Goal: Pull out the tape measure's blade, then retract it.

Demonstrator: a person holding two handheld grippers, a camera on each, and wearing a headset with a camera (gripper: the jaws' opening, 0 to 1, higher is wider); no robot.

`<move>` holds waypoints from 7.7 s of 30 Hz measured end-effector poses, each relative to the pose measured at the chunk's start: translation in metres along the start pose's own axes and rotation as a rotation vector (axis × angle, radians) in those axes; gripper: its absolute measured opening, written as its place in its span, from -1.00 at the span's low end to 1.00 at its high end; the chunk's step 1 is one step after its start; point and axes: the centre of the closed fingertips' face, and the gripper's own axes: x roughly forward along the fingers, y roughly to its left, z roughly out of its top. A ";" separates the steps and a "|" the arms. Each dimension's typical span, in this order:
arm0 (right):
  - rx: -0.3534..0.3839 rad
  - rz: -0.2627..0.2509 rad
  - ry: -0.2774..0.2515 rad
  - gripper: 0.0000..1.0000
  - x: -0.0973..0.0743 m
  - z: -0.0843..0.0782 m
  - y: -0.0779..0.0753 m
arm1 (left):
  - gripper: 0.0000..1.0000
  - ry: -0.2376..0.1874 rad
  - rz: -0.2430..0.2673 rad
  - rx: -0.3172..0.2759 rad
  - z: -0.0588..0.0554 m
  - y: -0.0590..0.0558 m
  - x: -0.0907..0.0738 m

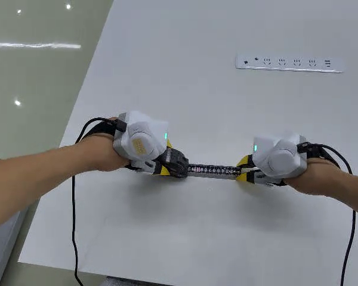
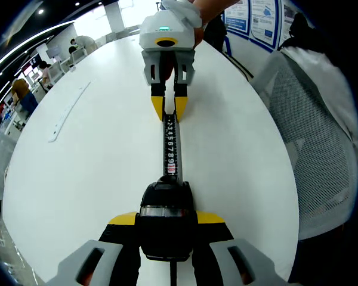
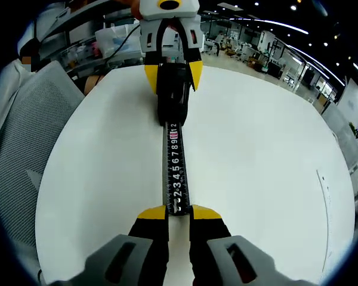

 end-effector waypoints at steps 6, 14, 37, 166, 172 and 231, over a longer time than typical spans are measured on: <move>0.001 -0.001 0.009 -0.78 -0.003 -0.009 -0.001 | -0.41 0.002 -0.001 0.000 -0.001 0.000 0.000; 0.001 -0.002 0.019 -0.78 -0.007 -0.016 -0.002 | -0.41 0.002 0.001 -0.003 -0.001 0.001 0.001; 0.010 -0.013 0.048 -0.78 -0.026 -0.044 -0.004 | -0.41 0.006 0.005 -0.003 0.000 0.000 0.002; 0.479 -0.348 -0.026 -0.20 -0.089 -0.071 -0.011 | 0.15 -0.144 0.340 -0.466 0.002 0.003 -0.040; 0.549 -0.399 -0.079 -0.15 -0.099 -0.061 -0.006 | 0.17 -0.207 0.407 -0.594 0.008 -0.006 -0.044; 0.738 -0.578 -0.220 0.43 -0.169 -0.023 0.066 | 0.61 -0.328 0.711 -1.050 0.016 -0.087 -0.115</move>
